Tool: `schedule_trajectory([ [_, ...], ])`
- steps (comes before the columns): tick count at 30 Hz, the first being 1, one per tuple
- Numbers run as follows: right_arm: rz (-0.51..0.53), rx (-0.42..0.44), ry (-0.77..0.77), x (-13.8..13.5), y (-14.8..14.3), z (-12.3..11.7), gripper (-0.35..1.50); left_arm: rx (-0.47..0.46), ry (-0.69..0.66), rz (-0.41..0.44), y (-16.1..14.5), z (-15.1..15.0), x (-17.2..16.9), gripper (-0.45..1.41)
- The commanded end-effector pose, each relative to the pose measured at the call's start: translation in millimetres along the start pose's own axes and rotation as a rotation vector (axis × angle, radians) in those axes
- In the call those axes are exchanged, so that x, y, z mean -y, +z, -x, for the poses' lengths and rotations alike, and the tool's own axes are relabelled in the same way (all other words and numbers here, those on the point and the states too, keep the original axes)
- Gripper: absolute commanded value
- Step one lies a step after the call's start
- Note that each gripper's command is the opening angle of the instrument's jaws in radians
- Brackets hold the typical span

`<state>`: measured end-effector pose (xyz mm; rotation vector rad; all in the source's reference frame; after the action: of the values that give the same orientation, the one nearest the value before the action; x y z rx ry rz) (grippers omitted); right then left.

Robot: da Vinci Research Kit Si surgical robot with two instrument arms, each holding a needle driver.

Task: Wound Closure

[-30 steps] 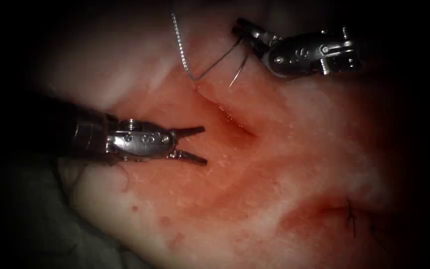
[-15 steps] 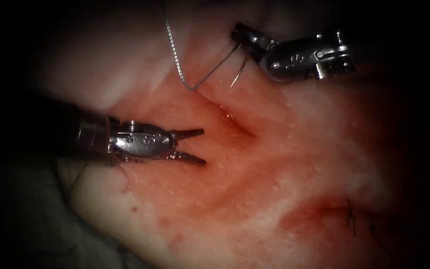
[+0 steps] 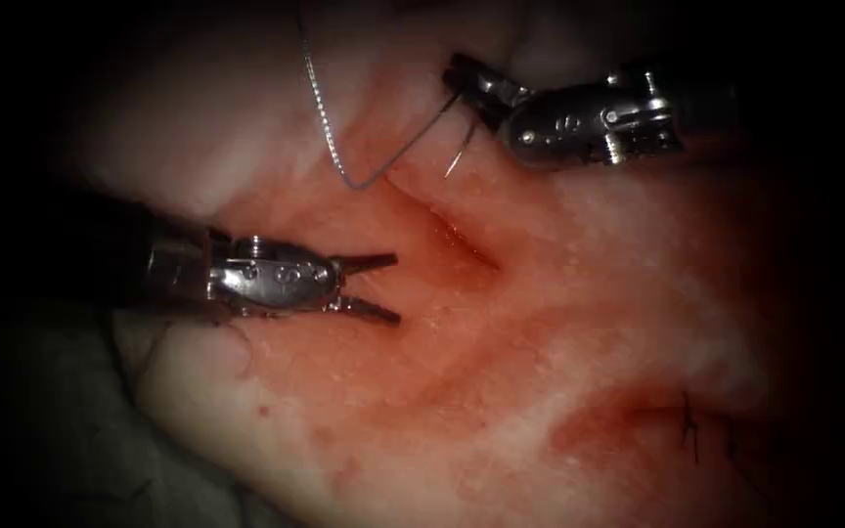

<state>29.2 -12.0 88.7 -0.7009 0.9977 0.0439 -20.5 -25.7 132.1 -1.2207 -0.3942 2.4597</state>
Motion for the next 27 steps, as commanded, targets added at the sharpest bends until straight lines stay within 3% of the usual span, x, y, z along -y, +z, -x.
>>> schedule_trajectory([
  [1, 0.0, -0.002, -0.004, 0.8, 0.5, 0.1, -0.35, 0.0, -0.002, 0.002, 0.7, 0.3, -0.4, 0.54],
  [15, -0.02, 0.008, -0.058, 4.3, 0.4, 0.5, -0.35, -0.005, -0.028, 0.016, 0.5, -0.9, 0.7, 0.57],
  [27, -0.028, 0.011, -0.045, 5.5, -0.2, -0.3, -0.35, 0.016, -0.052, 0.022, 3.8, -1.0, 1.3, 0.56],
])
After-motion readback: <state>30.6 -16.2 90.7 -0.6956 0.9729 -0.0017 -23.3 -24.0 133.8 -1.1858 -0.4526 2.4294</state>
